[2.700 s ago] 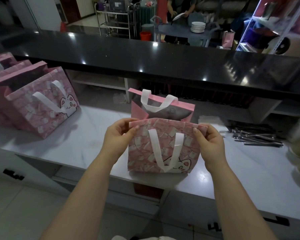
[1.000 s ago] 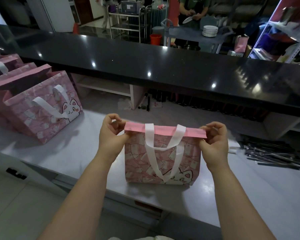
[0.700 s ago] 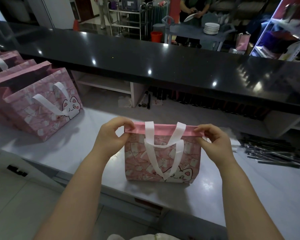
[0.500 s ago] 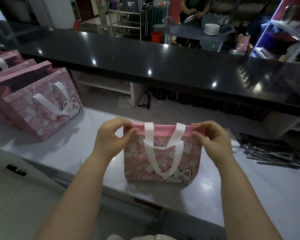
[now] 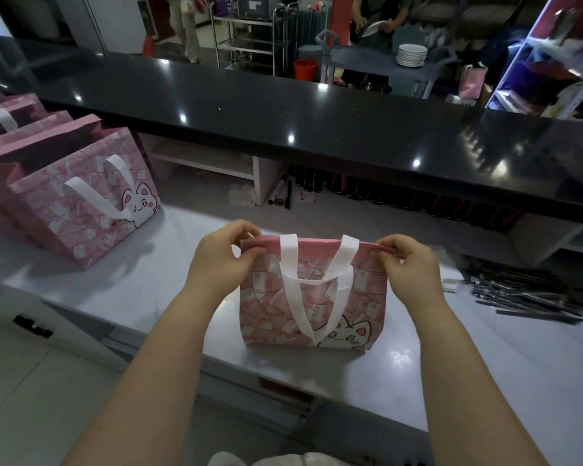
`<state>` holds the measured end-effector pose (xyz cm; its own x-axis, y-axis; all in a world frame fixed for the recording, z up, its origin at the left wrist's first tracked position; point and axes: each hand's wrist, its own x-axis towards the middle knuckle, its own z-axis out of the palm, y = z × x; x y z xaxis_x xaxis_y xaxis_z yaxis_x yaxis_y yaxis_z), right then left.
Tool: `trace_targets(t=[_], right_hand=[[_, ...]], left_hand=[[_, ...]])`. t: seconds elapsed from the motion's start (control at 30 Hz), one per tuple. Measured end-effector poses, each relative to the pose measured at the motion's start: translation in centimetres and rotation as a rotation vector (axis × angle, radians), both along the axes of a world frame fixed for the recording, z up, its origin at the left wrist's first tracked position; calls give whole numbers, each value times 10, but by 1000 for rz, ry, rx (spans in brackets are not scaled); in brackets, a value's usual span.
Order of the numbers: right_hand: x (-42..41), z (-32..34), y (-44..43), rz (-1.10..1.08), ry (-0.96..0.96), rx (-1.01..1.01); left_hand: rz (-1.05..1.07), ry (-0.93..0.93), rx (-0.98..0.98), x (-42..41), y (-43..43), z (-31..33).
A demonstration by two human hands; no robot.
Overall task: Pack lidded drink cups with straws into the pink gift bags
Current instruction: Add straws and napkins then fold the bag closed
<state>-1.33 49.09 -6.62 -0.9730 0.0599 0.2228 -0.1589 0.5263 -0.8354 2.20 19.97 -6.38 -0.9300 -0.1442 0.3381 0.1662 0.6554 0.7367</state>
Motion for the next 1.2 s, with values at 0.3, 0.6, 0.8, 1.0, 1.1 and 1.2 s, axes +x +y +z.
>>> trace_targets(t=[0.3,0.6,0.8,1.0,1.1,1.2], right_hand=[[-1,39,-42,303,52,541],[5,5,-58,163,260,563],[6,11,-32,181,271,549],[4,14,-35,209,241,595],[5,14,-28,224,269,543],[7,11,-12,204,277,430]], left_hand=[[-161,84,-509,-15,59,27],[-60,174,-586,-16,76,-2],[-57,344,-509,-6,42,-5],[-1,240,-504,-4,47,0],[12,212,-515,-3,42,2],[-33,201,-486,4,28,3]])
